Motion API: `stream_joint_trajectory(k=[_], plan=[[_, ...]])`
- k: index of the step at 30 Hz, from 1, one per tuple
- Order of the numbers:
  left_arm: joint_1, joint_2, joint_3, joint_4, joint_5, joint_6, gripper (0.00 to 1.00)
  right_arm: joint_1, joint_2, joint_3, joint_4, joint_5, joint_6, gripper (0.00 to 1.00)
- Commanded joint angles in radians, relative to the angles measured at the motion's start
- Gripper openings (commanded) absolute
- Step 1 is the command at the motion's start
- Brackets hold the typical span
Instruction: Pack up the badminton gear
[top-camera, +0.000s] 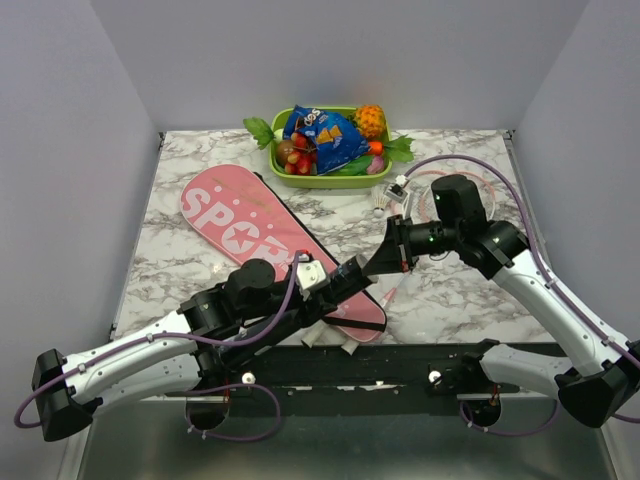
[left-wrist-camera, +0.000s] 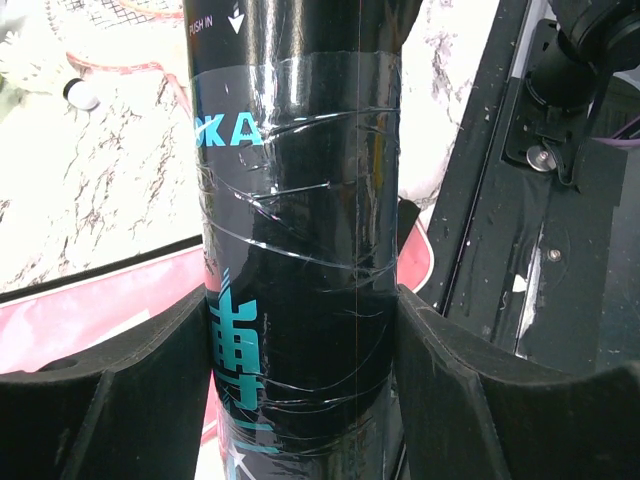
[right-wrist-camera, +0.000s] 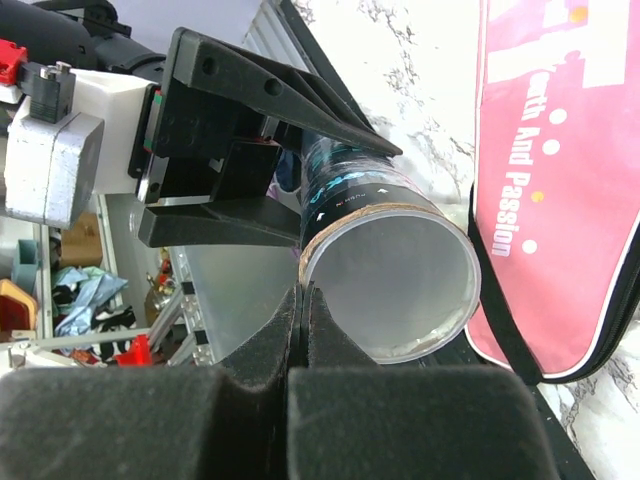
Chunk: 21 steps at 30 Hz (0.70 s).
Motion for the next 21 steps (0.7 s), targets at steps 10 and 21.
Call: stream_joint_trajectory(k=[10,21], plan=[[0.0,-0.006,-0.039,-0.023,-0.041,0.039,0.0,-0.04,-0.003,0.059,0.047,-0.03,0.012,0.01],[0.0,0.016,0.004,-0.039,-0.049,0.063,0.0,-0.36,0.067,0.023,-0.17,0.506,0.091,0.01]])
